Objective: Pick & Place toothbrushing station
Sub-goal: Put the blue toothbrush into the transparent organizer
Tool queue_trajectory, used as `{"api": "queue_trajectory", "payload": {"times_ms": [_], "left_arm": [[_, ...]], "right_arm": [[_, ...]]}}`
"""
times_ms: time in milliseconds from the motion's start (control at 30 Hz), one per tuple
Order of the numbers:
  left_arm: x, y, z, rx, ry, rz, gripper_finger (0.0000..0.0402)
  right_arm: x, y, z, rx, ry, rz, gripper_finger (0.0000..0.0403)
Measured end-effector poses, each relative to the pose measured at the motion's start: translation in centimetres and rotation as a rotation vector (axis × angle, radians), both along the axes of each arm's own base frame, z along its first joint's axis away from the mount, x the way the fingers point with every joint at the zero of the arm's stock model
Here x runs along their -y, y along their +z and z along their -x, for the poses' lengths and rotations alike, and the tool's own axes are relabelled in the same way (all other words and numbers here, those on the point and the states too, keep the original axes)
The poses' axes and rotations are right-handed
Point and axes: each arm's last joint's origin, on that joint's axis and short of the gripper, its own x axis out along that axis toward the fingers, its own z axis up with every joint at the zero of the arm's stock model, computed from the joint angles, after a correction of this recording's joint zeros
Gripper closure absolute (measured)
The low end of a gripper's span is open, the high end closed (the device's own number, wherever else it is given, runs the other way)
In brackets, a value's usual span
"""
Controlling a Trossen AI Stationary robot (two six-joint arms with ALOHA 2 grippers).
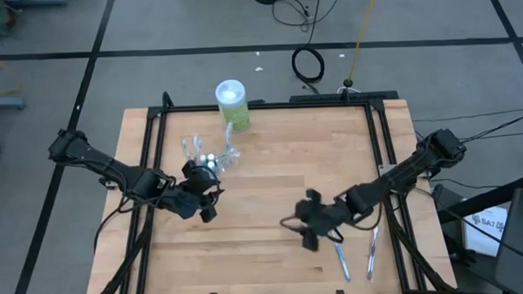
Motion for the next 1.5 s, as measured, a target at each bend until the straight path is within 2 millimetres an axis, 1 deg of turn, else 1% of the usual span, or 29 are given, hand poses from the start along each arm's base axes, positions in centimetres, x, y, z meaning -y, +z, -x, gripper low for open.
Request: {"api": "queue_trajectory", "payload": {"times_ms": [100,167,267,400,667,800,933,1167,1367,1500], "left_arm": [[0.1,0.0,0.0,0.007,0.007,-0.011,0.0270],[0.0,0.0,0.0,0.012,0.017,-0.017,0.0270],[0.0,0.0,0.0,0.015,0.023,-0.014,0.0270],[0.0,0.1,0.0,0.021,0.034,-0.001,0.0270],[0.0,0.1,0.0,0.021,0.034,-0.001,0.0270],[0.0,0.1,0.0,0.019,0.029,-0.006,0.0270],[0.0,0.0,0.0,0.019,0.029,-0.006,0.0270],[0.0,0.0,0.0,0.018,0.028,-0.007,0.0270],[0.0,0.0,0.0,0.011,0.015,-0.023,0.0270],[0.0,0.0,0.0,0.011,0.015,-0.023,0.0270]], "right_arm": [[-1.2,-1.1,1.9,-0.213,-0.007,-0.142,0.0216],[-1.7,-1.8,3.2,-0.347,-0.077,-0.216,0.0217],[-2.1,-2.8,5.0,-0.484,-0.210,-0.265,0.0223],[-2.5,-4.0,6.7,-0.569,-0.370,-0.306,0.0230],[-2.4,-6.5,8.8,-0.709,-0.533,-0.398,0.0232],[-2.2,-7.6,9.4,-0.719,-0.576,-0.423,0.0232],[-2.4,-8.5,9.4,-0.671,-0.528,-0.481,0.0232],[-2.3,-8.7,9.5,-0.660,-0.546,-0.483,0.0232],[-2.3,-8.7,9.4,-0.625,-0.522,-0.469,0.0232],[-2.4,-8.7,9.3,-0.613,-0.519,-0.471,0.0241]]}}
